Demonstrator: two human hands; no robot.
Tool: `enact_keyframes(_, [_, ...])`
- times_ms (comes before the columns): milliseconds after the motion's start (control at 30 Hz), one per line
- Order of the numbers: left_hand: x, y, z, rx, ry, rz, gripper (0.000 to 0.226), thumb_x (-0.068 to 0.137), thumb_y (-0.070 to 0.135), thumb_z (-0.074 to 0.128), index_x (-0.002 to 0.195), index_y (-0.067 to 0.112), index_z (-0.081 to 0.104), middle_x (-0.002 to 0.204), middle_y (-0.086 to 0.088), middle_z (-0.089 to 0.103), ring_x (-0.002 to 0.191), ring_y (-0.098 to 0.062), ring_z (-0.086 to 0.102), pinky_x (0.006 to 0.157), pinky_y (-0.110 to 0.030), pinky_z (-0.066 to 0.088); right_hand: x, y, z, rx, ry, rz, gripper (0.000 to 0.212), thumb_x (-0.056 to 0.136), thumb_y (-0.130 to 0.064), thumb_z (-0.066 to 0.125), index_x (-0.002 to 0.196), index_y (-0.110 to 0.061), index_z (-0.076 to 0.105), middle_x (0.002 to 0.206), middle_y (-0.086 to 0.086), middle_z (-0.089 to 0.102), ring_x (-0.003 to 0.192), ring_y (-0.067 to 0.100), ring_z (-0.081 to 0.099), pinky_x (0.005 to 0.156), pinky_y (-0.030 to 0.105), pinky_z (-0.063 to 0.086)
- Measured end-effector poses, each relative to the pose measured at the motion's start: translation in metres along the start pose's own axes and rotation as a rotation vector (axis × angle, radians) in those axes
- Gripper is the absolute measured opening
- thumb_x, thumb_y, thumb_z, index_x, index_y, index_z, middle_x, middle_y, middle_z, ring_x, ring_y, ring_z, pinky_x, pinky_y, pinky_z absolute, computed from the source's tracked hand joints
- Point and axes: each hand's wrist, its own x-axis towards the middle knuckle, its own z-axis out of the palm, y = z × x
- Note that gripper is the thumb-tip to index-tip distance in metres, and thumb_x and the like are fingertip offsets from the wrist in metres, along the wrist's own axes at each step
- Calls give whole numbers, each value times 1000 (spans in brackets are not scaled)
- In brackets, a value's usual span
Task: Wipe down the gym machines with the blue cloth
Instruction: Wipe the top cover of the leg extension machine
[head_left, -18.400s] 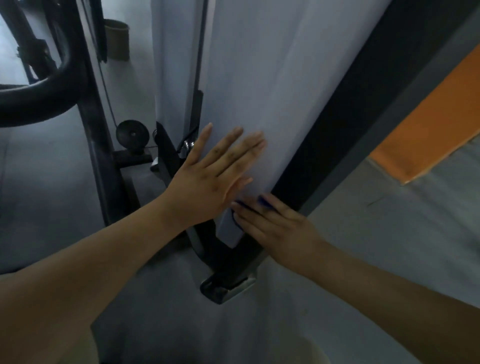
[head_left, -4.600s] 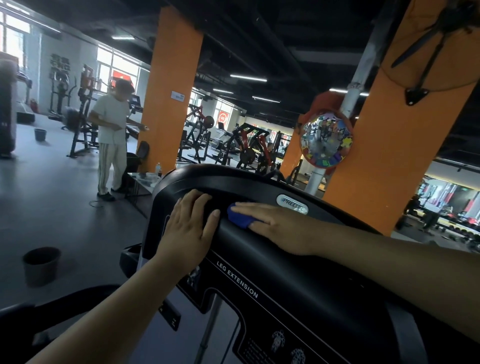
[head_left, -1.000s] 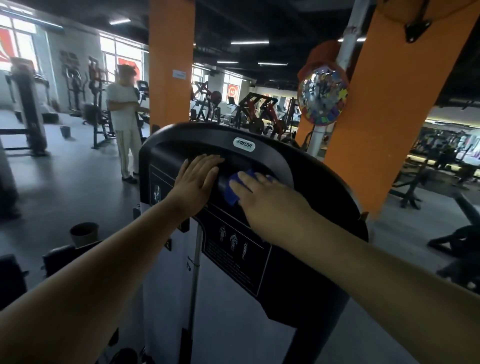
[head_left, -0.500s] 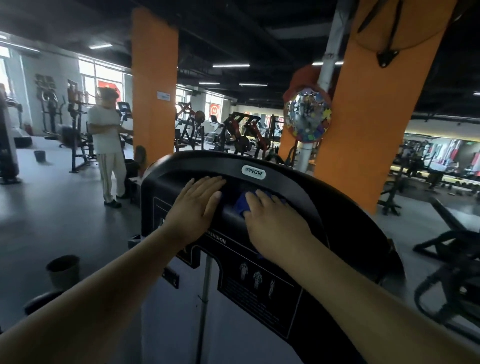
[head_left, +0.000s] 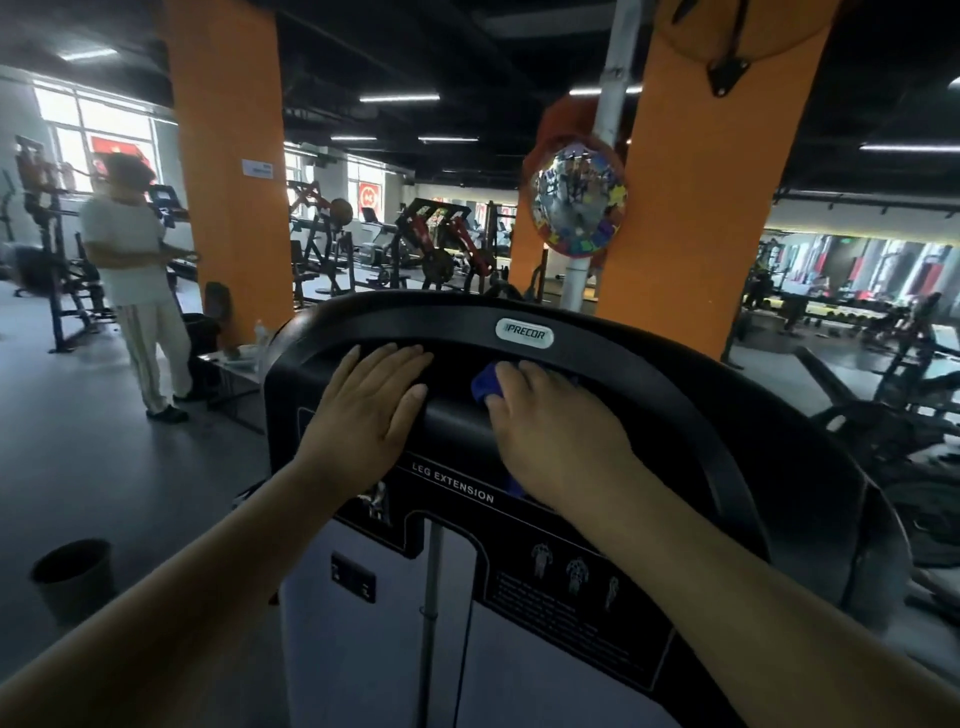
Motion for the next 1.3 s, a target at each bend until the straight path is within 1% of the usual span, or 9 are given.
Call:
enact_keyframes(267, [-2, -7, 2, -93, -2, -36, 55, 118, 43, 23, 162, 24, 50, 165, 5, 51, 160, -15, 36, 136, -47, 14, 59, -63, 3, 100, 0, 91, 56, 115, -40, 28, 160, -7, 33, 154, 24, 47, 139, 49, 48, 119, 59, 36])
enact_keyframes(400, [-1, -37, -15, -4, -29, 44, 52, 118, 41, 30, 164, 26, 46, 168, 7, 49, 161, -14, 34, 136, -50, 16, 28, -36, 7, 7, 85, 59, 71, 104, -39, -3, 141, -9, 50, 137, 15, 55, 121, 40, 57, 98, 54, 49])
enact_keyframes(500, [-6, -58, -21, 1, -56, 24, 55, 117, 46, 29, 166, 25, 43, 170, 5, 45, 163, -15, 31, 136, -49, 16, 23, -35, 3, -34, 28, 168, 101, 95, -41, -31, 142, -6, 51, 131, 18, 57, 116, 41, 57, 97, 54, 47])
enact_keyframes(600, [-11, -63, -18, -31, -69, 48, 56, 118, 45, 30, 168, 24, 39, 173, 5, 40, 165, -16, 27, 136, -50, 17, 60, -63, 6, -3, 24, 276, 83, 104, -43, -7, 137, -2, 57, 125, 24, 63, 115, 46, 60, 100, 56, 45])
enact_keyframes(767, [-14, -73, -18, -11, -24, 80, 54, 118, 37, 35, 167, 15, 41, 173, -2, 42, 165, -19, 29, 135, -52, 20, 118, -109, 15, 143, 10, 117, 50, 115, -38, 23, 146, -5, 46, 147, 25, 53, 137, 49, 49, 118, 59, 36])
enact_keyframes(933, [-20, -113, -35, 14, 5, -18, 60, 117, 42, 35, 170, 13, 35, 179, -3, 29, 168, -19, 20, 136, -54, 20, 99, -94, 19, 41, 88, 129, 74, 100, -34, -5, 132, -7, 55, 131, 18, 60, 118, 42, 60, 99, 54, 47])
enact_keyframes(1067, [-24, -129, -35, -78, -47, -27, 62, 117, 43, 34, 173, 17, 26, 182, -1, 20, 169, -20, 13, 134, -54, 27, 111, -128, 15, 60, 76, 248, 58, 111, -33, 16, 148, -1, 48, 143, 24, 58, 136, 49, 54, 119, 57, 37])
enact_keyframes(1167, [-23, -132, -35, -180, -58, -58, 61, 116, 35, 36, 175, 20, 23, 181, 4, 22, 169, -14, 15, 135, -50, 25, 131, -167, 14, 95, 81, 152, 59, 113, -30, 32, 161, 3, 31, 162, 32, 41, 150, 52, 41, 128, 60, 25])
enact_keyframes(1300, [-24, -145, -38, -218, -100, 6, 69, 109, 14, 45, 174, 19, 23, 182, 4, 21, 169, -16, 16, 137, -41, 19, 129, -186, 21, 95, 63, -81, 64, 111, -24, 22, 170, -1, 12, 178, 26, 10, 162, 50, 15, 133, 60, 7])
